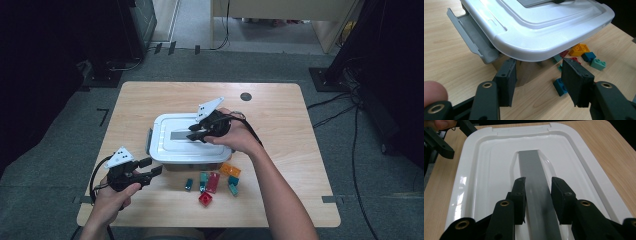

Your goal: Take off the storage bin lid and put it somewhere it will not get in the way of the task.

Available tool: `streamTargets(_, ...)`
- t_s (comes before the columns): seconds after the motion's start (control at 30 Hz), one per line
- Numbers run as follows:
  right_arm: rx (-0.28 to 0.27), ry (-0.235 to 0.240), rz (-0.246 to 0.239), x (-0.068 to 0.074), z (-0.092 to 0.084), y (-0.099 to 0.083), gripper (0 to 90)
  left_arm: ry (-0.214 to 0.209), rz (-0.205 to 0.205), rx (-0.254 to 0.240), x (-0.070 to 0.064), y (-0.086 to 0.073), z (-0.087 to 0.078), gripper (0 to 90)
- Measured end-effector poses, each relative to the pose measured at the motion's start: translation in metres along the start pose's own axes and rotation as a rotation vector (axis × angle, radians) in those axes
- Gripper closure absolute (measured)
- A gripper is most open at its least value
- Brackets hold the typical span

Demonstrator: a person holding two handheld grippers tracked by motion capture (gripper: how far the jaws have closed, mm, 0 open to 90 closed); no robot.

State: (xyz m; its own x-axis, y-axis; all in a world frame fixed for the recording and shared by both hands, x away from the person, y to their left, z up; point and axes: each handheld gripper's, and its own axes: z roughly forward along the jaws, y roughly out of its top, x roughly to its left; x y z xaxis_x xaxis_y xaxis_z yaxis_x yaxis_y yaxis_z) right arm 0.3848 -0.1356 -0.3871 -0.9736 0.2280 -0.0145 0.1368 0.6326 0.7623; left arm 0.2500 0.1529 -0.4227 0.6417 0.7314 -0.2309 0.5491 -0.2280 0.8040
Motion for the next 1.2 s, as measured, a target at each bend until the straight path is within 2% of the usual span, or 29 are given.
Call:
streamTargets(0.1, -0.016, 0.012, 0.002, -0.0018, -0.0027, -0.0009, 67.1, -0.004, -0.009, -0.029, 0.0018, 0.0019, -0.007, 44.1)
streamTargets(0.23, -0.02, 0.021, -0.003, -0.0025, -0.0026, -0.0015, 67.4, 0.0, -0.007, -0.045, 0.002, 0.0034, -0.0114, 43.5)
streamTargets(0.37, -0.029, 0.027, -0.004, -0.0019, -0.0032, -0.0006, 67.6, 0.002, 0.006, -0.045, -0.0002, 0.0029, -0.0106, 41.3)
streamTargets(0.5, -0.057, 0.035, 0.0, -0.0024, -0.0059, 0.0006, 67.8, 0.022, 0.001, -0.04, 0.0013, 0.0029, -0.0107, 40.6)
streamTargets(0.63, -0.055, 0.033, -0.002, -0.0022, -0.0061, 0.0009, 67.8, 0.024, -0.003, -0.027, 0.0023, 0.0019, -0.0089, 40.4)
streamTargets(0.67, -0.057, 0.036, 0.002, -0.0022, -0.0062, 0.0008, 67.9, 0.041, 0.007, -0.027, 0.0009, 0.0014, -0.0073, 40.2)
streamTargets(0.9, -0.086, 0.052, 0.021, -0.0043, -0.0103, 0.0007, 68.1, 0.024, 0.015, -0.036, -0.0032, 0.0029, -0.0061, 38.7)
streamTargets(1.13, -0.081, 0.05, 0.035, -0.006, -0.0101, -0.0005, 68.2, 0.035, 0.007, -0.031, -0.003, 0.0025, -0.0039, 38.0)
streamTargets(1.2, -0.062, 0.031, 0.035, -0.0058, -0.0082, -0.0007, 67.9, 0.034, 0.001, -0.034, -0.0028, 0.0024, -0.0034, 37.5)
